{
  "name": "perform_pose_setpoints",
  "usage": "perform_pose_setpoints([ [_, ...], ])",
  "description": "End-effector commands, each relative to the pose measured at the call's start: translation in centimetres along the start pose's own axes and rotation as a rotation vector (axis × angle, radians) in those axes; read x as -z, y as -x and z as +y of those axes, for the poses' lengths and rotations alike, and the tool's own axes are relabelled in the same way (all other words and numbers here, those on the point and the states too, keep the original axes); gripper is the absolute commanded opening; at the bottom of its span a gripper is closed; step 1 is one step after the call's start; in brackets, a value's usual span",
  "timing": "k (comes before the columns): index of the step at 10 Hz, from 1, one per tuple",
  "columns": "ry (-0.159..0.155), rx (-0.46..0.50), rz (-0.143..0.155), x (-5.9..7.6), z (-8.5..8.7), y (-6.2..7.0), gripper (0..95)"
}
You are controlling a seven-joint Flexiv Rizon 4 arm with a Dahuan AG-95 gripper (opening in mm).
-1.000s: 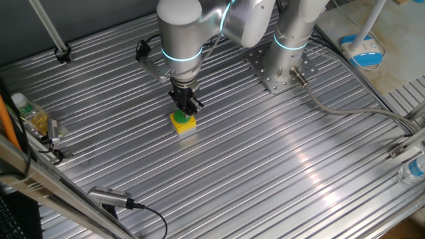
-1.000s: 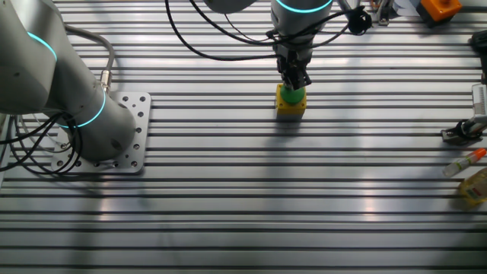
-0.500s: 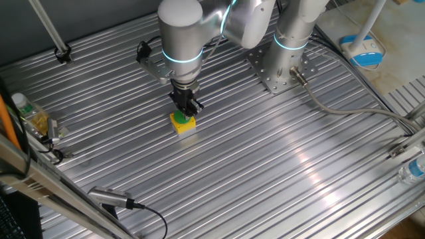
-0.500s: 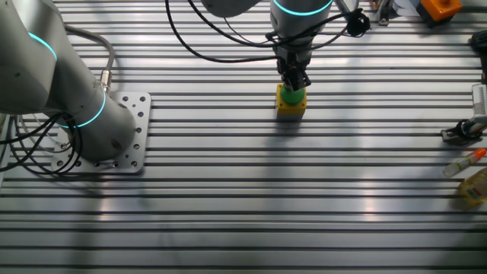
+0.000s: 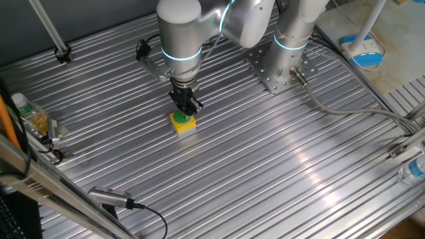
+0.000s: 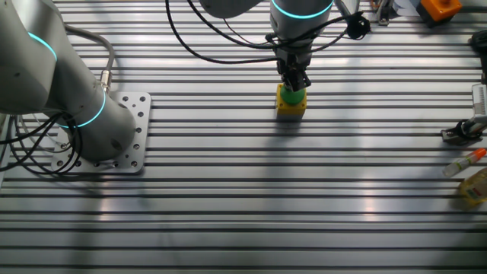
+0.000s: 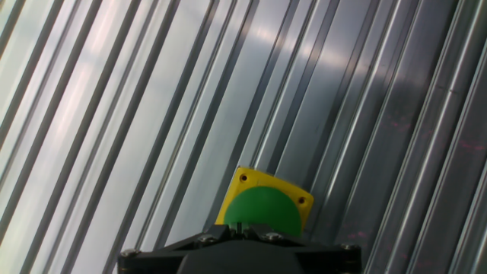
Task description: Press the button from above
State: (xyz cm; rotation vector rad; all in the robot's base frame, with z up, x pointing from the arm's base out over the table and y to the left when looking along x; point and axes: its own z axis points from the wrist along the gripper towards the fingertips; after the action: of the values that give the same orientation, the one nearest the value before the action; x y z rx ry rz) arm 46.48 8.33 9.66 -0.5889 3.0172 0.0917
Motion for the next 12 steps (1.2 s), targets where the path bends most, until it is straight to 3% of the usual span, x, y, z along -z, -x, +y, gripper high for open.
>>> perform_pose_setpoints([
  [1,-0.001,0.009,0.006,0.9,0.0,-0.1,0.0],
  [5,0.01,0.02,0.04,3.8,0.1,-0.3,0.0],
  [6,-0.003,0.029,0.051,4.2,0.2,-0.3,0.0],
  [12,-0.01,0.057,0.058,5.9,0.6,-0.4,0.0],
])
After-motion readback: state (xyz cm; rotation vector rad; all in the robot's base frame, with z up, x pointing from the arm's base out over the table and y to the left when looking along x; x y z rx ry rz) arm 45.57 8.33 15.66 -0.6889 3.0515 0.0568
